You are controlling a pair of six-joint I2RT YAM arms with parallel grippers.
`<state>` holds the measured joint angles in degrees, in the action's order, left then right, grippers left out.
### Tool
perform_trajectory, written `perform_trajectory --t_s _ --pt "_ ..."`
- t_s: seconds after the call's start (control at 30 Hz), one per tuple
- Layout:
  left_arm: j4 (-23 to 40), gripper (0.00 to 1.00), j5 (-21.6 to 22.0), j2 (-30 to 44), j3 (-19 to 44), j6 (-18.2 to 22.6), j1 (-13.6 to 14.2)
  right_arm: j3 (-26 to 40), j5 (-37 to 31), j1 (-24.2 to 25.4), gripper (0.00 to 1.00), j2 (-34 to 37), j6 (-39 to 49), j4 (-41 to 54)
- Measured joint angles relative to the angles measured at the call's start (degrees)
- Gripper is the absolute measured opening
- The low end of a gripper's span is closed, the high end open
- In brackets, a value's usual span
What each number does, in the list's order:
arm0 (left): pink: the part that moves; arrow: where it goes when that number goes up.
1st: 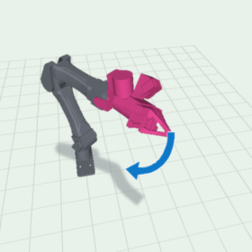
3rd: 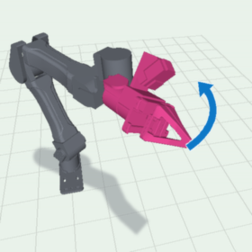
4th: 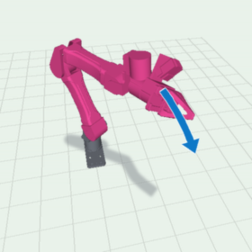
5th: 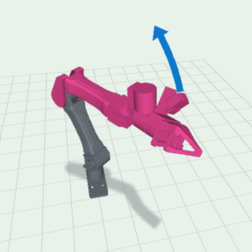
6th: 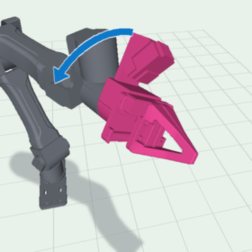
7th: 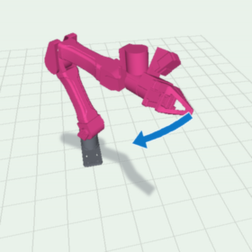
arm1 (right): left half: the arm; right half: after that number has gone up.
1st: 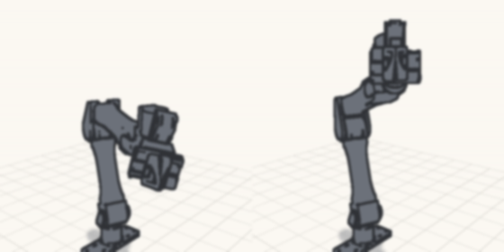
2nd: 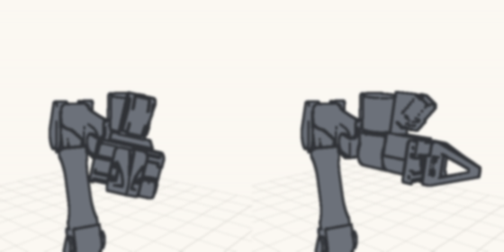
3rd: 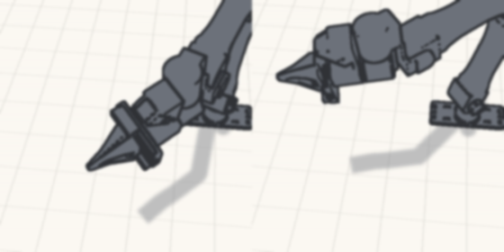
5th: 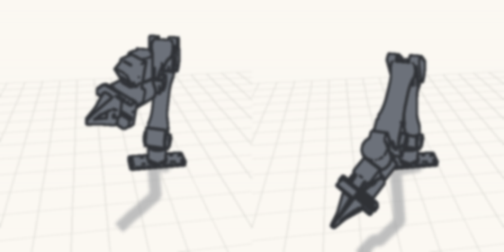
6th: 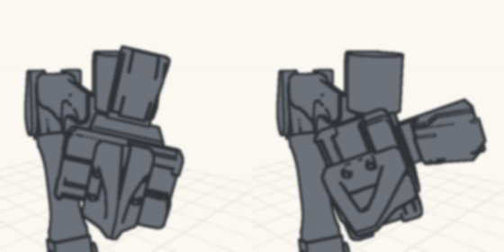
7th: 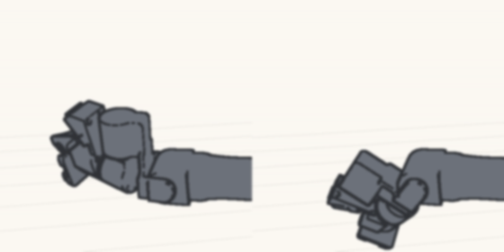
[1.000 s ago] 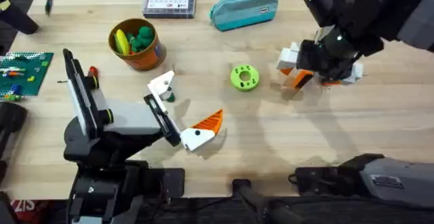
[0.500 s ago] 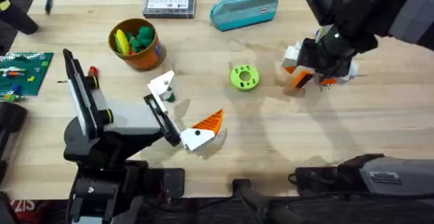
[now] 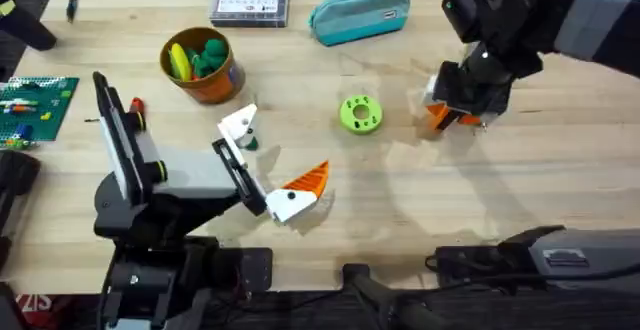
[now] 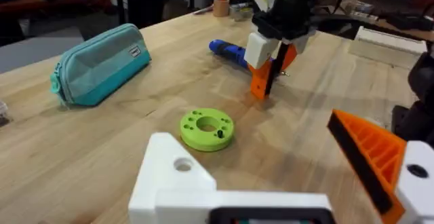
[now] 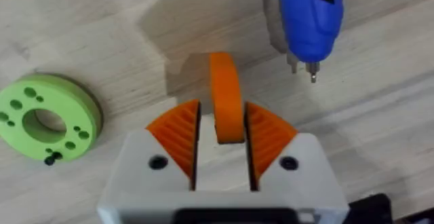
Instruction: Pick up the gripper from the table and insert it into the empty holder that is missing its gripper. Then pick up a screw, insert it into the mounting hole, and use the screwdriver to tighten it. Finally, clean up the table by picking up the vegetable and placing it into the bucket.
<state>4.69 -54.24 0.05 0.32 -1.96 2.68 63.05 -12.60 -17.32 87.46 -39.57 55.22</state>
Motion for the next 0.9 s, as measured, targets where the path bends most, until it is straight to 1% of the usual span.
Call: perform_trajectory --t_s 0.07,0.13,0.2,0.23,0.47,0.67,0.77,0.9 --pt "0.00 0.985 0.00 0.00 0.00 0.00 0.00 -0.02 -0.02 -0.01 0.286 0.00 -0.10 -0.01" --pt "0.00 0.985 0.00 0.00 0.00 0.00 0.00 -0.02 -0.11 -0.01 0.186 0.00 -0.16 -0.04" --pt "0.00 0.985 0.00 0.00 0.00 0.00 0.00 -0.02 -0.47 -0.02 0.059 -0.01 -0.21 -0.01" --pt "0.00 0.985 0.00 0.00 0.00 0.00 0.00 -0.02 -0.66 -0.01 0.023 -0.03 -0.28 -0.04" --pt "0.00 0.985 0.00 0.00 0.00 0.00 0.00 -0.01 -1.53 -0.02 0.017 -0.63 0.45 0.21" --pt "0.00 0.985 0.00 0.00 0.01 0.00 0.00 1.99 -1.40 0.00 0.016 -4.09 1.08 3.80" --pt "0.00 0.985 0.00 0.00 0.00 0.00 0.00 3.73 -0.03 0.00 0.016 -6.69 1.93 4.42" --pt "0.00 0.985 0.00 0.00 0.00 0.00 0.00 5.03 3.99 0.00 0.016 -10.21 2.99 4.36"
